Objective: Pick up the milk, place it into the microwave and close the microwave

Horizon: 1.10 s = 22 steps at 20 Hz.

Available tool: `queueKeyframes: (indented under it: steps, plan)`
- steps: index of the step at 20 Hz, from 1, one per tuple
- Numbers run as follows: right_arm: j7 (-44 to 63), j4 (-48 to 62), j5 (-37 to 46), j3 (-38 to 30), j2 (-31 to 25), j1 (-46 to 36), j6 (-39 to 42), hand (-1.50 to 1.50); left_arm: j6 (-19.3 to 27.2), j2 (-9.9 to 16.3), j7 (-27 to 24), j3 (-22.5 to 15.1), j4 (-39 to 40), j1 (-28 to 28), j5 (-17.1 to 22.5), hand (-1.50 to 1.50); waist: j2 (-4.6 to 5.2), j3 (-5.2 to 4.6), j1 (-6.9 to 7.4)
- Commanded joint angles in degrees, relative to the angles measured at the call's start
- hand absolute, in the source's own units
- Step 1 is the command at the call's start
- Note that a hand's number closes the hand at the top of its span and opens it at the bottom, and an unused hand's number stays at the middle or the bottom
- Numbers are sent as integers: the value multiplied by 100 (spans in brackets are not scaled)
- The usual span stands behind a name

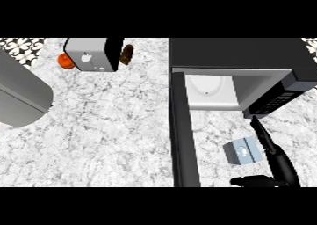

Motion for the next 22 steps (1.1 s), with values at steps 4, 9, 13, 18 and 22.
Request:
queueKeyframes:
  steps: [4, 9, 13, 18, 22]
  plan:
    - [-799, 1252, 464, -77, 70, -326, -785, 150, -81, 54, -83, 10, -79, 131, 12, -150, 5, 4, 11]
    - [-1171, 1626, 862, -26, -1, -503, -1401, -150, 80, -64, 215, 13, -117, -168, 108, -150, 10, 1, -37]
    - [-1368, 2195, 931, -309, -599, -839, -1435, 150, -238, -49, -583, 57, 500, 156, -27, -150, -11, -1, 41]
    - [-1782, 3217, 1207, -221, -379, -1220, -1978, 150, -296, 178, -88, 374, -116, 159, 399, -150, 16, 5, 14]
    - [-2152, 3934, 1038, -520, -446, -1892, -2187, 150, -495, 215, -279, 498, 126, 103, 466, -150, 23, 9, 57]
